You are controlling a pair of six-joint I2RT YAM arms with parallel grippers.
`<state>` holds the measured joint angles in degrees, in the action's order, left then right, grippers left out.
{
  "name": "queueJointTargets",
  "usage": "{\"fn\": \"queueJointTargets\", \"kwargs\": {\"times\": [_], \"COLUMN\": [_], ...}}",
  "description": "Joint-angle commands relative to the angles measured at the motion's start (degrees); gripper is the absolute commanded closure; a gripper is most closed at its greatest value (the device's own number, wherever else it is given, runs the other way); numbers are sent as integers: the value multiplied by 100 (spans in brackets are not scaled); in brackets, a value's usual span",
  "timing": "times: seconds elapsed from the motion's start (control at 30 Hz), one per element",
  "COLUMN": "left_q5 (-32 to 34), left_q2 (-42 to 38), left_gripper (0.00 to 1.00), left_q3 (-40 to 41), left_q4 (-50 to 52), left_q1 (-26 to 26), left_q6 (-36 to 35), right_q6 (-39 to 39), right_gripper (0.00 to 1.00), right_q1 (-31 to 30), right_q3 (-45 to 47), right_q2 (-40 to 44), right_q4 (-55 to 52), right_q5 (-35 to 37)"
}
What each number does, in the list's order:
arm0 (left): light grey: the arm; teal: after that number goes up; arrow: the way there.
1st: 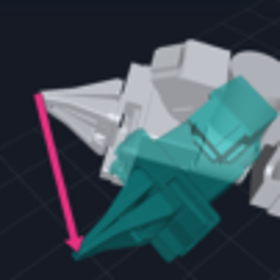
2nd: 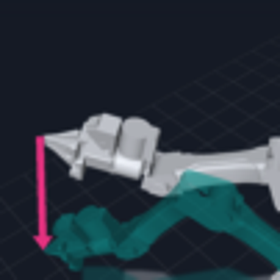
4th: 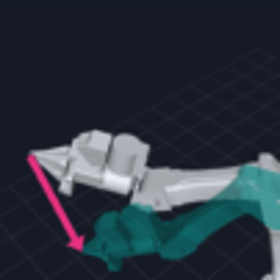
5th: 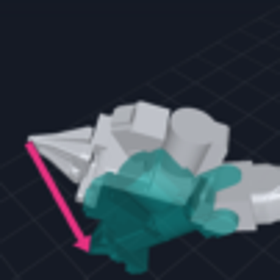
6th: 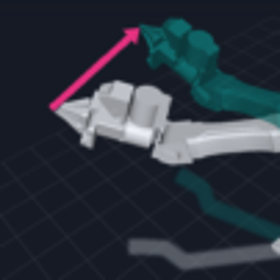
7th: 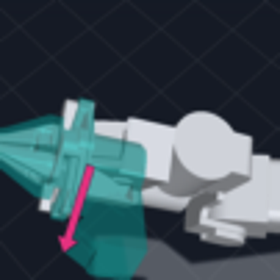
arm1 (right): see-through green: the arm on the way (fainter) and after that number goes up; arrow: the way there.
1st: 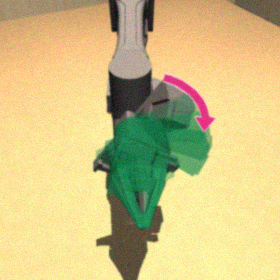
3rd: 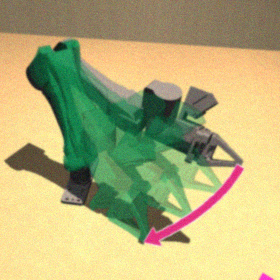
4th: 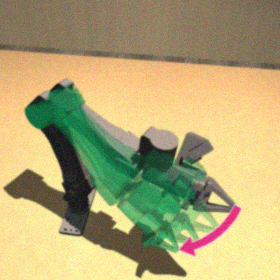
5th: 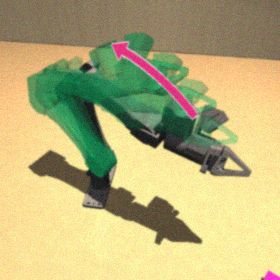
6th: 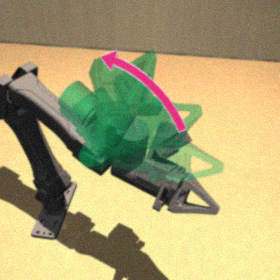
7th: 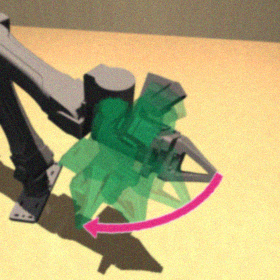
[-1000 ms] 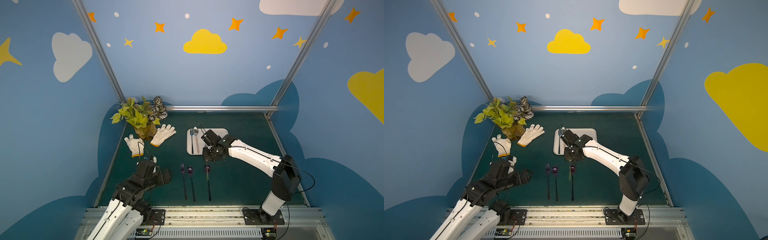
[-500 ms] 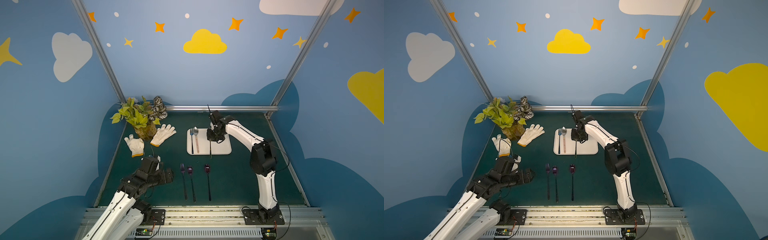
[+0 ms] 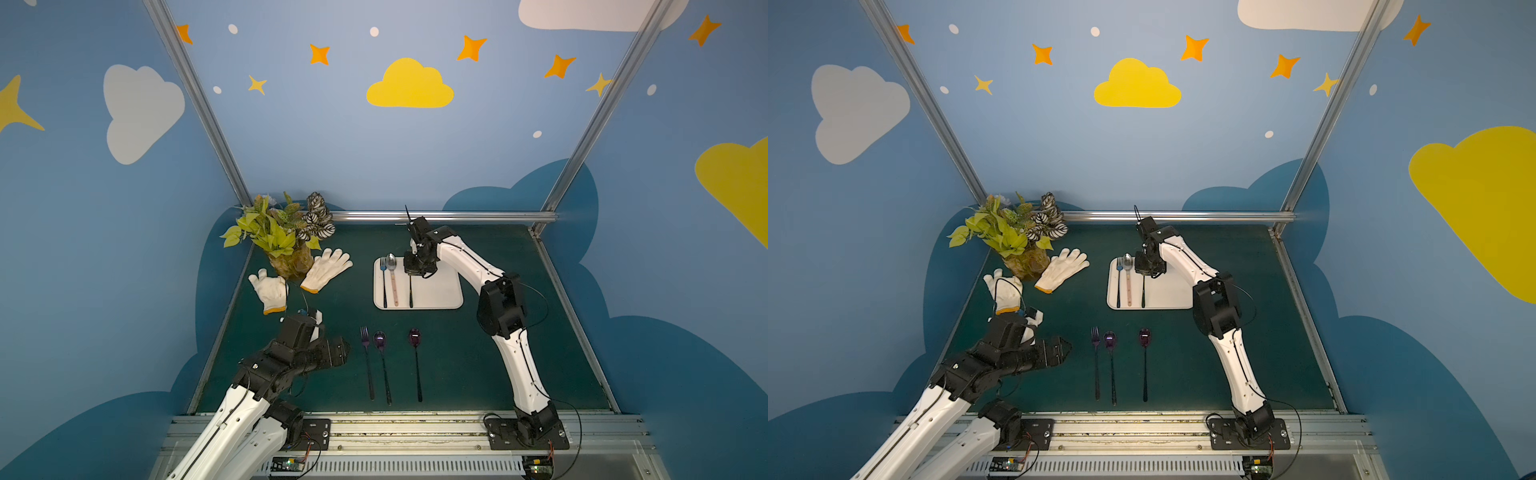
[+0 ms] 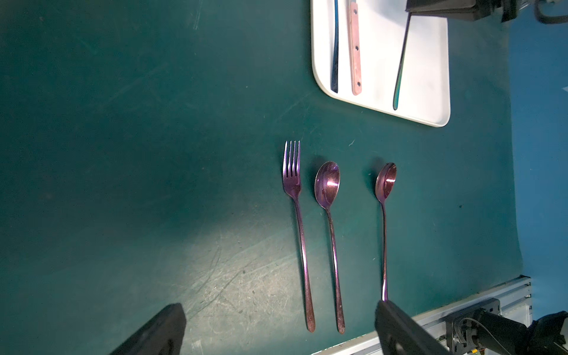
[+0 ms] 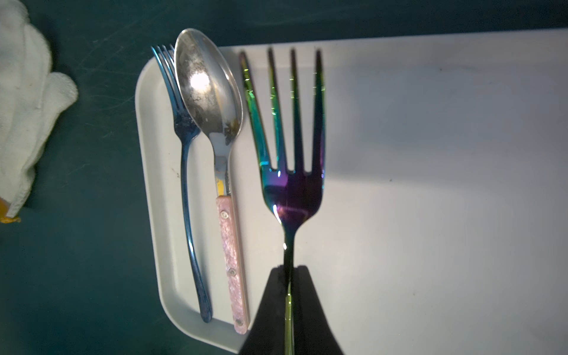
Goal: Set the spoon and fork side by side
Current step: Place the fork on the tray.
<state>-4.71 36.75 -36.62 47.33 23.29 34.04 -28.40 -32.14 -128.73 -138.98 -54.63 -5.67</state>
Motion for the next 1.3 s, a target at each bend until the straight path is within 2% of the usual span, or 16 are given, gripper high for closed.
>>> {"fn": "queueJointTargets", "kwargs": {"times": [0.0,1.07,1.27], "left_q5": [-89,-140,-136], "left_q2": [-95,5,25], "left_gripper": [0,0,0], "left_q3": [-12,-3,-12], "left_q4": [-100,-145,-145], "left_q1": [9,7,9], "left_q6": [-69,-107,-110], "right_q6": [49,-187,-236], "right_gripper": [100,100,87], "right_q1": [58,188,208], "right_q3": [-296,-522,-531], "right_q2": [-258,-908,-853], "right_q4": [-169,27,23], "right_q5": [-11,-233,-194]}}
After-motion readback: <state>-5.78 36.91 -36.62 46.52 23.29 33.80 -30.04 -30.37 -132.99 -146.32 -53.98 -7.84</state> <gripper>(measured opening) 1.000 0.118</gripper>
